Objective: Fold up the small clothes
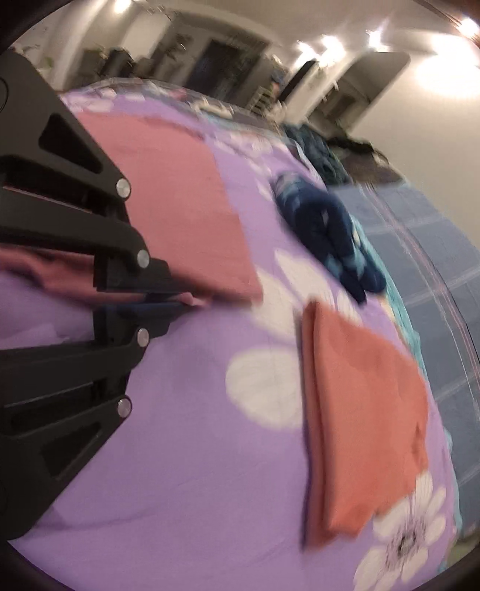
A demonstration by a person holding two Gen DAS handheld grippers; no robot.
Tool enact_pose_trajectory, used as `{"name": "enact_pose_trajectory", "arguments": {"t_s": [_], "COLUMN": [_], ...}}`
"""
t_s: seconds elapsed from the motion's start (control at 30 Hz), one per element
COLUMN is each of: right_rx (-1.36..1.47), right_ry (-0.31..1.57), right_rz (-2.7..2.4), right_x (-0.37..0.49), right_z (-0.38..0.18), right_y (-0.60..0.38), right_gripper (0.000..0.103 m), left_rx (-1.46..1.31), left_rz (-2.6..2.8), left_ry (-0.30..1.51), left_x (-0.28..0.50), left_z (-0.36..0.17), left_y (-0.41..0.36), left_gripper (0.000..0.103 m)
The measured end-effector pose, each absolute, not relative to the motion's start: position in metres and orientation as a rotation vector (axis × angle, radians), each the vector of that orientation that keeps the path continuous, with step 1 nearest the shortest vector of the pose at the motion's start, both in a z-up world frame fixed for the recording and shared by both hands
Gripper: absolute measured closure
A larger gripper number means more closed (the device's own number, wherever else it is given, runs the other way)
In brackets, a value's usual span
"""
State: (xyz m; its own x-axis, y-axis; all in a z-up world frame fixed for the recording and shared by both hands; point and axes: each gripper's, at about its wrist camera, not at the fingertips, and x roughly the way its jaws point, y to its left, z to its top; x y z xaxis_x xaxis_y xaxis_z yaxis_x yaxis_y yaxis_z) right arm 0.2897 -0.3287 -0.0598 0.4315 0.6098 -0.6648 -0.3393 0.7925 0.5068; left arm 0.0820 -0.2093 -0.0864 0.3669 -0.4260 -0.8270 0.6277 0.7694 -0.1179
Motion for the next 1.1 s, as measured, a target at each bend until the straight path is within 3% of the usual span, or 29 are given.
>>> {"name": "enact_pose_trajectory", "arguments": {"t_s": [0.13,0.33,0.4,0.43,0.63,0.73,0.8,0.83,0.97,1.1], "right_rx": [0.332,0.304,0.352,0.346,0.242,0.205,0.071,-0.012,0.031,0.002], "right_ry": [0.882,0.960,0.942,0.927,0.904,0.967,1.028,1.009,0.980,0.923], "right_rz": [0.593,0.503,0.494,0.493,0.675,0.763,0.693,0.649,0.583,0.560], "right_x": [0.294,0.313,0.306,0.301,0.253,0.227,0.213,0.205,0.193,0.170], "right_z": [-0.044,-0.081,-0.074,-0.069,-0.044,-0.057,-0.075,-0.083,-0.069,-0.048], "right_y": [-0.331,-0.334,-0.343,-0.347,-0.338,-0.320,-0.306,-0.300,-0.310,-0.314], "right_gripper": [0.100,0.100,0.099,0.094,0.094,0.084,0.084,0.090,0.091,0.088], "left_rx": [0.201,0.202,0.188,0.185,0.201,0.217,0.196,0.196,0.204,0.109], "left_rz": [-0.719,-0.761,-0.786,-0.793,-0.861,-0.852,-0.856,-0.854,-0.770,-0.627], "left_ry": [0.996,0.987,0.984,0.983,1.014,0.990,0.993,0.989,0.936,0.920], "left_x": [0.091,0.090,0.092,0.093,0.081,0.075,0.070,0.068,0.051,0.041], "left_z": [-0.089,-0.092,-0.093,-0.093,-0.099,-0.100,-0.095,-0.093,-0.079,-0.072], "left_y": [-0.205,-0.204,-0.201,-0.201,-0.213,-0.217,-0.215,-0.212,-0.180,-0.123], "left_gripper": [0.098,0.097,0.097,0.097,0.097,0.092,0.089,0.086,0.063,0.061]}}
